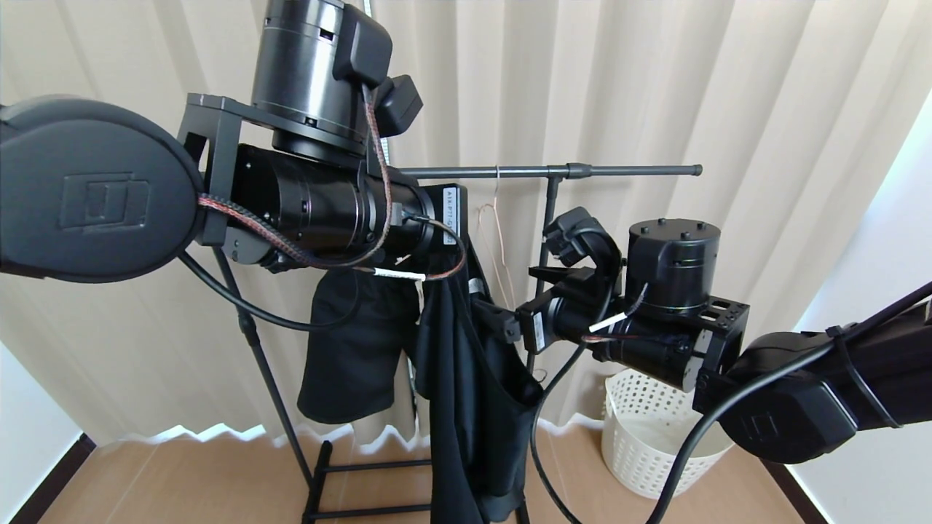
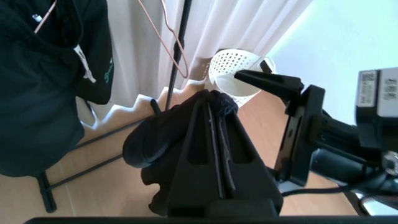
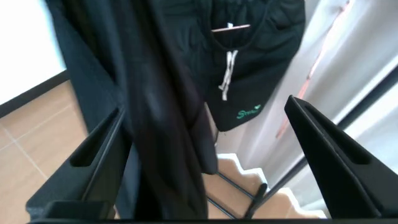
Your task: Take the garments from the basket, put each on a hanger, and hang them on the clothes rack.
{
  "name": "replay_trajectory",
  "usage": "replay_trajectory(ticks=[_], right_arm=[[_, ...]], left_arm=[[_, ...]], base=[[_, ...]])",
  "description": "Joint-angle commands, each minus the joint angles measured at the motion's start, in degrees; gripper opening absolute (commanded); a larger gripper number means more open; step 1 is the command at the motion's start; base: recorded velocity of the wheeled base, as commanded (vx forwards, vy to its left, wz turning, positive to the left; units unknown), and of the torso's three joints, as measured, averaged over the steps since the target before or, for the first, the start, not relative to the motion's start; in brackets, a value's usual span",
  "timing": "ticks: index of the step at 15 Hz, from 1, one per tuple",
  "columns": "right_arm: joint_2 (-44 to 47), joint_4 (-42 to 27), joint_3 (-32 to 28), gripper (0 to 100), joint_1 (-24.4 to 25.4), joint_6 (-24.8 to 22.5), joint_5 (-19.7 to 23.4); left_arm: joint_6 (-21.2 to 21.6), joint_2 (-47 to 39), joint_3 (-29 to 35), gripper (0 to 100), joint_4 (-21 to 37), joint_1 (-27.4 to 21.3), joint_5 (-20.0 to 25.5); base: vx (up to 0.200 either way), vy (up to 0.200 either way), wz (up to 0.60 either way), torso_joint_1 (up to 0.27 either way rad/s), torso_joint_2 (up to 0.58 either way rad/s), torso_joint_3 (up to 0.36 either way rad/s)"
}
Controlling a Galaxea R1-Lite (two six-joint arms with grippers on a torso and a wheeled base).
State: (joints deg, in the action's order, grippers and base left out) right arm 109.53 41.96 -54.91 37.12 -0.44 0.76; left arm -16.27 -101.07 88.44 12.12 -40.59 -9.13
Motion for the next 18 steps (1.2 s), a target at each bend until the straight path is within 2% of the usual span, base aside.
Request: replay_trajectory(ticks=[1, 11, 13, 14, 18], right_arm=[[0.5, 0.0, 0.2, 100, -1.1, -1.2, 0.0], [3.2, -2.9, 0.7, 100, -4.4, -10.0, -0.1], [3.8, -2.8, 0.6, 100, -4.5, -10.1, -0.1], [3.8, -2.6, 0.3, 0, -4.5, -10.0, -0.1], [3.1, -2.2, 0.2, 0, -6.3, -10.1, -0.8]], left_arm=[[0.3, 1.2, -0.5, 0, 0.0, 0.0, 0.0], [0.6, 2.7, -1.2, 0, 0.0, 0.3, 0.0], [0.6, 2.7, -1.3, 0, 0.0, 0.3, 0.0], [0.6, 2.7, -2.0, 0, -0.1, 0.3, 0.0], [0.9, 2.5, -2.7, 0, 0.0, 0.4, 0.0]], base=[[0.0, 0.0, 0.0, 0.0, 0.0, 0.0], [0.0, 0.0, 0.0, 0.0, 0.0, 0.0], [0.0, 0.0, 0.0, 0.0, 0.0, 0.0], [0.0, 0.0, 0.0, 0.0, 0.0, 0.0], [0.0, 0.0, 0.0, 0.0, 0.0, 0.0]])
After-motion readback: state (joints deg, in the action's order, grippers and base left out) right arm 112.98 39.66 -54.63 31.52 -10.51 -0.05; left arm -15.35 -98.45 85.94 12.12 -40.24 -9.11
